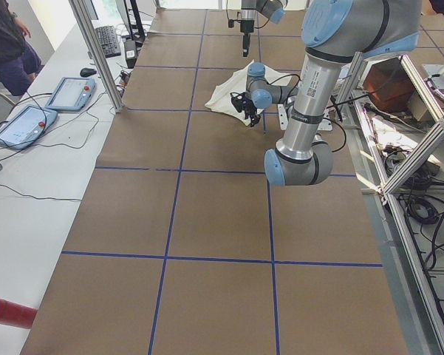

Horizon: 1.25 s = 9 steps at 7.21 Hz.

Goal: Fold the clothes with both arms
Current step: 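Pull the shirt corner with the left gripper away from the robot, rotating the shirt lengthwise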

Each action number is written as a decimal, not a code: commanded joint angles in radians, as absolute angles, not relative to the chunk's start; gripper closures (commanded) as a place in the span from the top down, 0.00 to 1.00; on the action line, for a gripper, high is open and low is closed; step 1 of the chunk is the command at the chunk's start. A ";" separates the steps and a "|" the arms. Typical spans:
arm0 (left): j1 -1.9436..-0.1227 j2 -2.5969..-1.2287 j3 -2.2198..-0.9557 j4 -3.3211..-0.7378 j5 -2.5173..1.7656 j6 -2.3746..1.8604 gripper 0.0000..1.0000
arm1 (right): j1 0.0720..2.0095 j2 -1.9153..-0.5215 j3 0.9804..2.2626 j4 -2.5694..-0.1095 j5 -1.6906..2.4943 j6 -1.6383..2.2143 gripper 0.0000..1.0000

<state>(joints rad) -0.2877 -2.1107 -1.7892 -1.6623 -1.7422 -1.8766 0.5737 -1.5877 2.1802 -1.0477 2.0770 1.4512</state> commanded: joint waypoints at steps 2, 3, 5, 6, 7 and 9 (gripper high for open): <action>-0.291 -2.112 -1.783 -1.677 -1.712 -1.875 0.64 | 0.574 -1.588 2.178 -1.048 2.077 1.450 1.00; -0.293 -2.114 -1.770 -1.690 -1.700 -1.875 0.64 | 0.574 -1.588 2.175 -1.048 2.077 1.450 1.00; -0.291 -2.117 -1.740 -1.724 -1.700 -1.876 0.58 | 0.575 -1.588 2.175 -1.048 2.077 1.448 1.00; -0.291 -2.118 -1.741 -1.723 -1.701 -1.875 0.42 | 0.575 -1.588 2.175 -1.048 2.077 1.448 1.00; -0.291 -2.118 -1.750 -1.718 -1.706 -1.875 0.21 | 0.575 -1.588 2.175 -1.048 2.077 1.448 1.00; -0.293 -2.117 -1.769 -1.710 -1.710 -1.873 0.00 | 0.575 -1.589 2.174 -1.048 2.077 1.448 1.00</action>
<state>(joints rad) -0.2923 -2.1181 -1.7558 -1.7152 -1.7076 -1.8736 0.5752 -1.5879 2.1747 -1.0477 2.0770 1.4481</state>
